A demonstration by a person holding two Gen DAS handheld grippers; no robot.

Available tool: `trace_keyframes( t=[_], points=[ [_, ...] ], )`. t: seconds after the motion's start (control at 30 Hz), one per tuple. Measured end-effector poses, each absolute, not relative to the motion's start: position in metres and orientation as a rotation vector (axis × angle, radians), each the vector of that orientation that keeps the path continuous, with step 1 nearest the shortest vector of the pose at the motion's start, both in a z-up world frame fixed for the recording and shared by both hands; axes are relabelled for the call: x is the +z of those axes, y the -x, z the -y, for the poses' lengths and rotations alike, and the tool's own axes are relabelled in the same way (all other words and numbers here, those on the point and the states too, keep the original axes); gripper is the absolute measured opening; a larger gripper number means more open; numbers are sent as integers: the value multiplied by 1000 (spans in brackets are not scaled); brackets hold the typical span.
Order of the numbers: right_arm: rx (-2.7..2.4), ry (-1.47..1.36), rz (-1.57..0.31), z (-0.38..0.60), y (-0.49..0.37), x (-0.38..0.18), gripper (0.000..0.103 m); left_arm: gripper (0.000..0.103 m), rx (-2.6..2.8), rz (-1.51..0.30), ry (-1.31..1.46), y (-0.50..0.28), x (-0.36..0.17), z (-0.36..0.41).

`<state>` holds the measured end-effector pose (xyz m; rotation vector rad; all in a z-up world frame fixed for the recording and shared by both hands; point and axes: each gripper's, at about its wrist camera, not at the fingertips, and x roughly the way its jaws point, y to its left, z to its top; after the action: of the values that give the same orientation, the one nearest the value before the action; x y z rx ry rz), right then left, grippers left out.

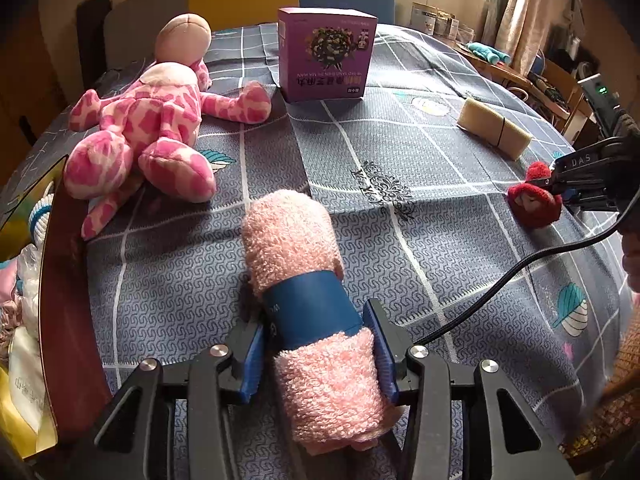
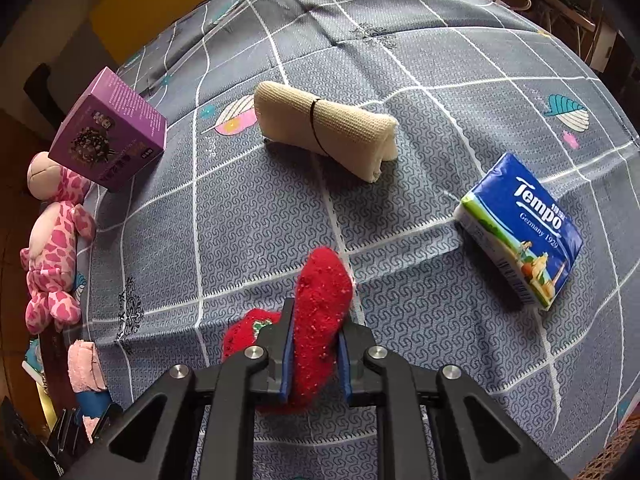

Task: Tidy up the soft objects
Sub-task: 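Carry the pink towel over the gold tray with the left tool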

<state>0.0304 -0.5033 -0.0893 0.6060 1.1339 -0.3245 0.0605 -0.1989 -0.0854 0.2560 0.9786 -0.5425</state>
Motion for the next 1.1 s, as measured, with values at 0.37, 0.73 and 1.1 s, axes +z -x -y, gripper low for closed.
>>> trace_keyframes(
  t=[0.37,0.73,1.1],
  points=[
    [-338,-552,-1152,500,-34,-92,16,45,-532,-904,-251,-51,-63,186],
    [-345,-486,-1155,488,-41,-94,16,45,-495,-832,-182,-51,-26,161],
    [-352,-439,-1152,482,-45,-93,16,45,-469,-751,-120,-50,24,112]
  ],
)
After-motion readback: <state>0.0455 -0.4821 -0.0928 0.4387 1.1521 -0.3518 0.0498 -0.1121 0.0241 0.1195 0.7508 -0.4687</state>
